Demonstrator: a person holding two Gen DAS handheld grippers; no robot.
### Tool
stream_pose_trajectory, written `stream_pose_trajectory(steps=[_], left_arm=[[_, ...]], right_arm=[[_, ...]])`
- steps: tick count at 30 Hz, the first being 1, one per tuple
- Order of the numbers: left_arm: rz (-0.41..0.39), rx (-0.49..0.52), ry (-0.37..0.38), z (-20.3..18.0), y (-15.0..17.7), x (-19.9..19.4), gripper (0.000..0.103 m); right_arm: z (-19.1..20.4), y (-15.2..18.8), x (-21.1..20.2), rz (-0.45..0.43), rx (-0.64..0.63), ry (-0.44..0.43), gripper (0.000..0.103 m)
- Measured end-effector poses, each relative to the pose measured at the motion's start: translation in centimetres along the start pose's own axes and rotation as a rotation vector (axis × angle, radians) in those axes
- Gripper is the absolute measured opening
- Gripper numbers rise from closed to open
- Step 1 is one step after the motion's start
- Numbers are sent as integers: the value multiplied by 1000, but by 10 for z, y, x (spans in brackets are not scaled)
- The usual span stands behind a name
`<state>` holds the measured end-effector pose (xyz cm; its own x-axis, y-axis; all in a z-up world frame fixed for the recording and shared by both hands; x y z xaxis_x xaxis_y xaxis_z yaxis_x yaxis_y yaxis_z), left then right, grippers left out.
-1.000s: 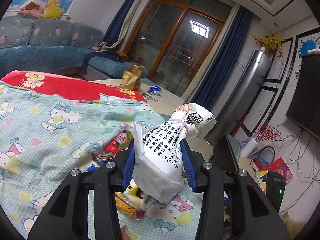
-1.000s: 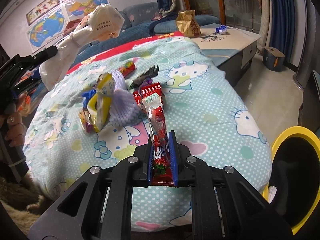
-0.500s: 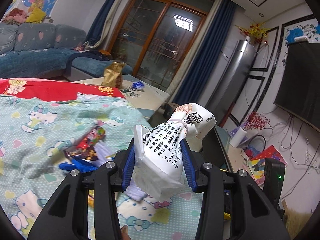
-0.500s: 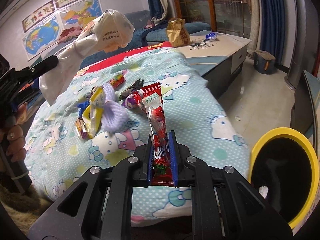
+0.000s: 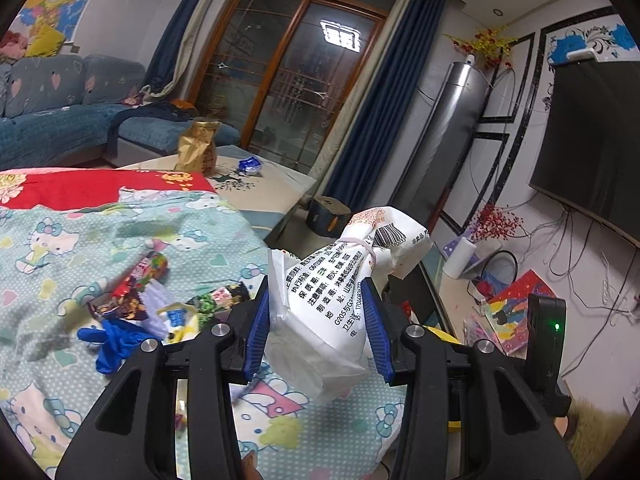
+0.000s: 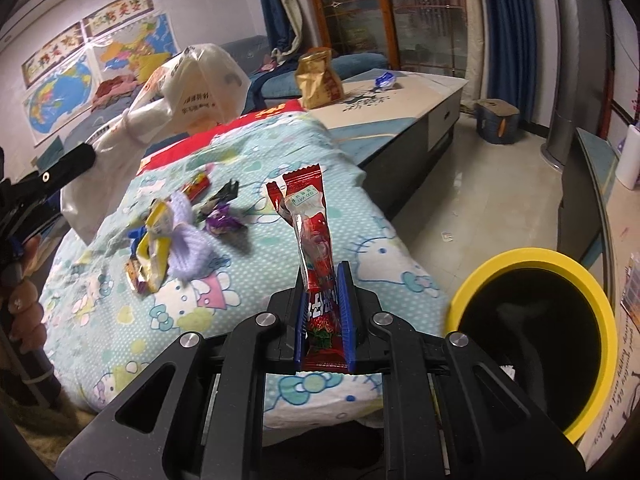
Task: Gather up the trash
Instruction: 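Carry both items over the yellow bin and open both tools to drop them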
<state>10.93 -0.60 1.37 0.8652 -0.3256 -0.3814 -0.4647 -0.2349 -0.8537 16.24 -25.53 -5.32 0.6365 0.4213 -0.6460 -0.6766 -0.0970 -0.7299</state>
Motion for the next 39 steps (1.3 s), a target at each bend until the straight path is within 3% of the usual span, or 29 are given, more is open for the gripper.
stream_pose_trajectory(steps=[18,39], left_arm=[[55,71,66,-39,18,22,41],[172,219,167,-112,58,70,41]], right_arm=[[-45,2,-17,-38,98,108,10],[-132,13,-57,-116,272,290,10]])
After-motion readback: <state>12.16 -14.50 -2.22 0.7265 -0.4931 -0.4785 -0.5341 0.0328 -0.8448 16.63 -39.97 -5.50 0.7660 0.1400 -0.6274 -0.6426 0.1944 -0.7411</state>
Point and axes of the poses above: each gripper's, at about its wrist camera, not at the fingertips, and x roughly the way its jaws point, z to its left, y to its underside, the point moved 1 cm from there along x, roughly the way its jaws point, and after that the axes turned 1 degree about -y, right-handed, at the moved point
